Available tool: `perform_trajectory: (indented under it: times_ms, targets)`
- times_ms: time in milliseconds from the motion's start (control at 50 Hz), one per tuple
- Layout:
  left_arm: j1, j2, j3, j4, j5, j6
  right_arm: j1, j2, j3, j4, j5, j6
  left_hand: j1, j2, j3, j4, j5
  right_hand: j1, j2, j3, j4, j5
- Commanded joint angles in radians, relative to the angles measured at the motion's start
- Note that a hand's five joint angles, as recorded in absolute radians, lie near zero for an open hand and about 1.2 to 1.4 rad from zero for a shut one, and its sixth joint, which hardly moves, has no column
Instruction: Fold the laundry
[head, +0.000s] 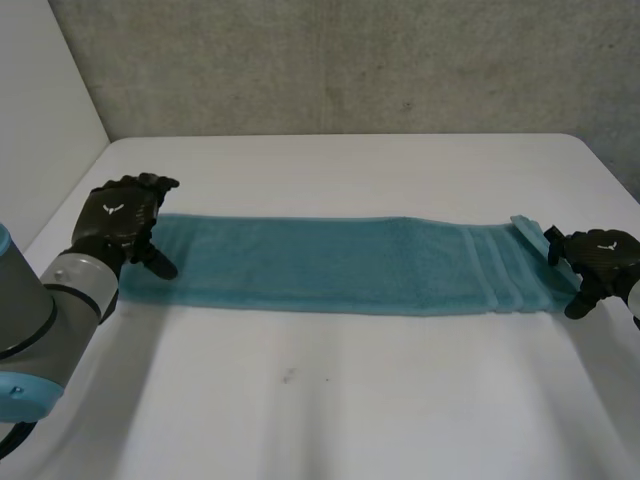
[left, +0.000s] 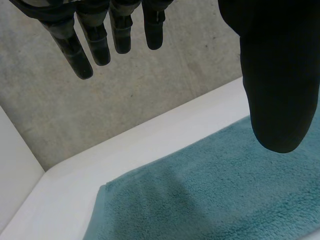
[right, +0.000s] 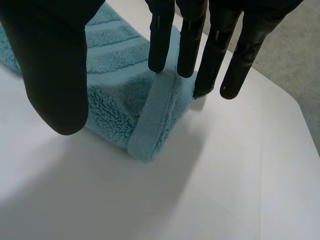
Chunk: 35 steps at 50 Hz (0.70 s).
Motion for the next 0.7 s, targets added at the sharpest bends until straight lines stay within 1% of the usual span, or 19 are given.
perform_trajectory:
  times_ms: [20, 160, 220, 260, 300, 340, 420, 480, 540, 580, 640, 660, 700]
  targets:
    - [0.000, 0.000, -0.011, 0.011, 0.000, 0.002, -0.001, 0.009, 0.014, -0.040, -0.010, -0.069, -0.001, 0.003, -0.008, -0.001, -0.015, 0.176, 0.102, 0.102, 0.101, 0.121]
    - [0.008, -0.001, -0.011, 0.011, 0.000, 0.002, -0.001, 0.080, -0.001, -0.072, -0.001, -0.115, -0.001, 0.003, -0.008, -0.001, -0.015, 0.173, 0.099, 0.099, 0.098, 0.118]
    - [0.008, -0.001, -0.013, 0.011, 0.000, 0.002, -0.001, 0.085, -0.006, -0.073, 0.005, -0.132, -0.001, 0.003, -0.008, -0.001, -0.015, 0.194, 0.120, 0.119, 0.119, 0.139]
    - [0.008, -0.001, -0.016, 0.011, 0.000, 0.001, -0.003, 0.085, -0.009, -0.075, 0.004, -0.138, -0.001, 0.003, -0.008, -0.001, -0.015, 0.281, 0.207, 0.207, 0.206, 0.226]
    - [0.006, 0.000, -0.017, 0.011, 0.000, 0.002, -0.008, 0.087, -0.016, -0.081, 0.007, -0.143, -0.001, 0.003, -0.008, -0.001, -0.015, 0.463, 0.389, 0.389, 0.388, 0.408]
    - [0.006, 0.002, -0.017, 0.011, 0.000, 0.001, -0.009, 0.090, -0.022, -0.083, 0.007, -0.144, -0.001, 0.003, -0.008, -0.001, -0.015, 0.566, 0.492, 0.492, 0.491, 0.511]
    - [0.006, 0.002, -0.019, 0.011, 0.000, 0.001, -0.011, 0.090, -0.033, -0.086, 0.008, -0.144, -0.004, 0.000, -0.011, -0.004, -0.018, 0.958, 0.884, 0.884, 0.883, 0.903]
    - [0.006, 0.003, -0.020, 0.011, 0.000, 0.002, -0.023, 0.090, -0.044, -0.089, 0.025, -0.138, -0.004, 0.000, -0.011, -0.004, -0.018, 0.959, 0.885, 0.885, 0.884, 0.904]
    - [0.006, 0.006, -0.025, 0.011, 0.000, 0.002, -0.035, 0.085, -0.048, -0.101, 0.053, -0.132, -0.004, 0.000, -0.011, -0.004, -0.018, 0.959, 0.885, 0.885, 0.884, 0.904]
    - [0.006, 0.008, -0.025, 0.011, 0.000, 0.001, -0.055, 0.075, -0.053, -0.145, 0.115, -0.140, -0.004, 0.000, -0.011, -0.004, -0.018, 0.959, 0.885, 0.885, 0.884, 0.904]
    - [0.006, 0.011, -0.025, 0.011, 0.000, 0.001, -0.080, 0.074, -0.076, -0.176, 0.180, -0.144, -0.004, 0.000, -0.011, -0.004, -0.018, 0.959, 0.885, 0.885, 0.884, 0.904]
    - [0.006, 0.012, -0.025, 0.011, 0.000, 0.001, -0.104, 0.078, -0.103, -0.179, 0.221, -0.144, -0.004, 0.000, -0.011, -0.004, -0.018, 0.959, 0.885, 0.885, 0.884, 0.904]
    - [0.006, 0.012, -0.025, 0.011, 0.000, 0.002, -0.132, 0.085, -0.140, -0.170, 0.263, -0.144, -0.004, 0.000, -0.011, -0.004, -0.018, 0.959, 0.885, 0.885, 0.884, 0.904]
